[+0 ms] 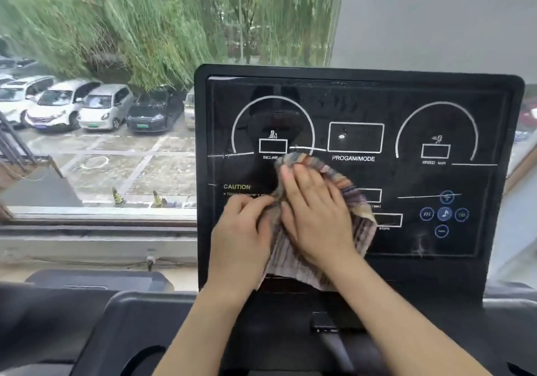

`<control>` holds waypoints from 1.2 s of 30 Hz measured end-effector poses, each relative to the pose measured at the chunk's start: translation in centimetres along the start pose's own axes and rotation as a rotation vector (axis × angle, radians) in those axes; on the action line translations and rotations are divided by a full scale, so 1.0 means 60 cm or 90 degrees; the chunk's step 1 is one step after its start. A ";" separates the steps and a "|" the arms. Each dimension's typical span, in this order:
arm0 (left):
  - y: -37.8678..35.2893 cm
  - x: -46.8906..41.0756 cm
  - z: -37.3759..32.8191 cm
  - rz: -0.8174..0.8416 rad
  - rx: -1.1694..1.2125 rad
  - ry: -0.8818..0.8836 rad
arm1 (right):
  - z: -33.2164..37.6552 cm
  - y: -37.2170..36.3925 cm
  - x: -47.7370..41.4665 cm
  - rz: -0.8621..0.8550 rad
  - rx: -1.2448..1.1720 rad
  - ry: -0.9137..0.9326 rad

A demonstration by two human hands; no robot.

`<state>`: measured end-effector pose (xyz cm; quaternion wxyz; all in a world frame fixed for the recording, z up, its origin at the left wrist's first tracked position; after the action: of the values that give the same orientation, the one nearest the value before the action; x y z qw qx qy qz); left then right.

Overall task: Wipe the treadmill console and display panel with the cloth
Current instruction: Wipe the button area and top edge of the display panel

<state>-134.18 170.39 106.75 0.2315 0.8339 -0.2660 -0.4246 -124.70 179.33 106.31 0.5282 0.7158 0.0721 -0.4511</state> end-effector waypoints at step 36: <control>-0.255 -0.087 -0.439 -0.004 -0.029 -0.403 | -0.444 0.164 -0.029 -0.094 0.088 -0.268</control>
<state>-111.13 189.44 114.45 0.1549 0.6558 -0.3127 -0.6695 -104.85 197.58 115.28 0.4471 0.6333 -0.0187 -0.6315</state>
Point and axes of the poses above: each hand's wrist, its own x-axis away from the middle knuckle, its own y-axis out of the back of the hand, z = x × y, the point moved 9 cm from there along -x, towards the middle knuckle, and after that the axes turned 5 degrees about -x, right-handed, at the moved point
